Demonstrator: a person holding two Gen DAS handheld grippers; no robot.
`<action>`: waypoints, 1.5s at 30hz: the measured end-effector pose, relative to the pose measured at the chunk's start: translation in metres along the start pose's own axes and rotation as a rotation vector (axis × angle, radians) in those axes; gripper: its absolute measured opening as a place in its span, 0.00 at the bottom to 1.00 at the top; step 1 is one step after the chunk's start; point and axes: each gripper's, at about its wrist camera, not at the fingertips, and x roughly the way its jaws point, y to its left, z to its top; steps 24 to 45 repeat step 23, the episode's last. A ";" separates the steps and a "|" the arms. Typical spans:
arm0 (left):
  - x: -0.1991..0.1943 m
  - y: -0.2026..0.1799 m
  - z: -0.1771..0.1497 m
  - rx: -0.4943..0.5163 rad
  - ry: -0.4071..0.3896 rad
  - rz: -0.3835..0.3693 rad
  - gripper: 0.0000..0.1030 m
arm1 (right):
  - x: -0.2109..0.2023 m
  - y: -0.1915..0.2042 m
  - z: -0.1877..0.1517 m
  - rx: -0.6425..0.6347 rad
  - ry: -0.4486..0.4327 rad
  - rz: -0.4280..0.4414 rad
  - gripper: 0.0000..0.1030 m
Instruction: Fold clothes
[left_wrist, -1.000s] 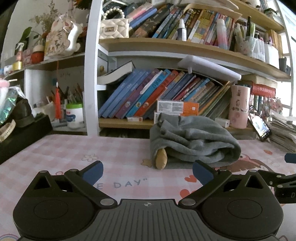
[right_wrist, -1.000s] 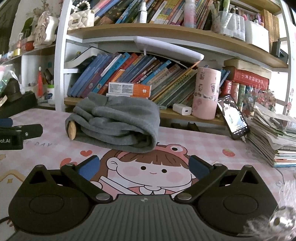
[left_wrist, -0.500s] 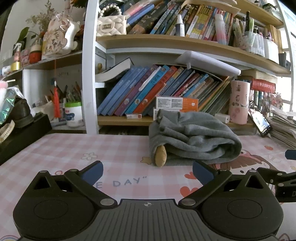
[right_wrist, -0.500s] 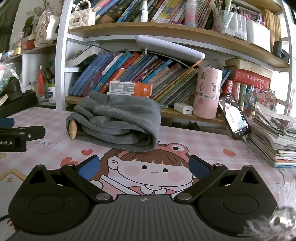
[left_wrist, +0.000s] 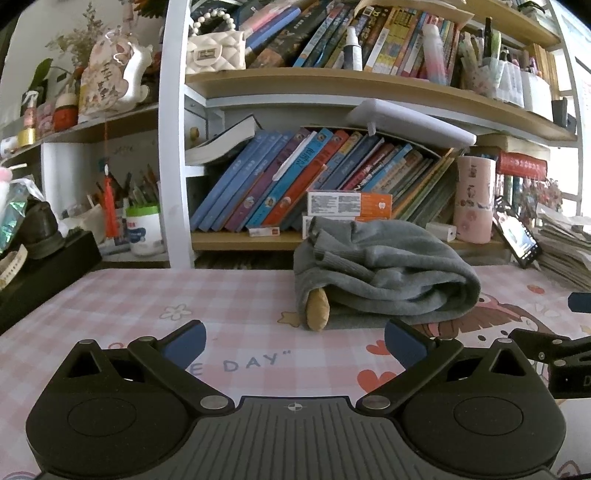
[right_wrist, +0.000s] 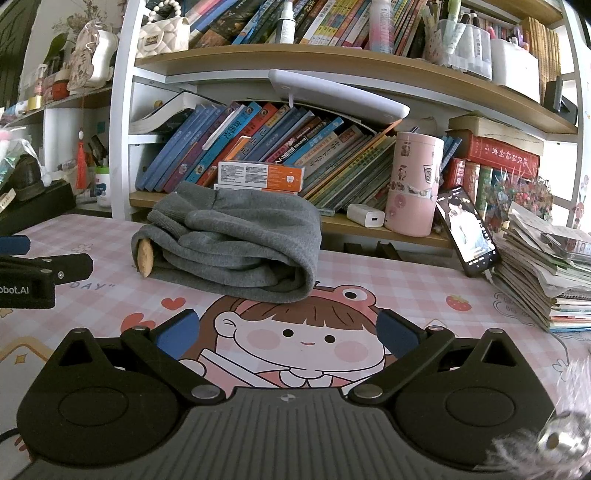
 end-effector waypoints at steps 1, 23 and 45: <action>0.000 0.000 0.000 0.002 0.001 0.000 1.00 | 0.000 0.000 0.000 0.000 0.000 0.000 1.00; 0.001 -0.004 0.000 0.021 0.003 -0.032 1.00 | 0.002 0.001 0.000 0.000 0.012 0.001 1.00; 0.001 -0.004 0.000 0.021 0.003 -0.032 1.00 | 0.002 0.001 0.000 0.000 0.012 0.001 1.00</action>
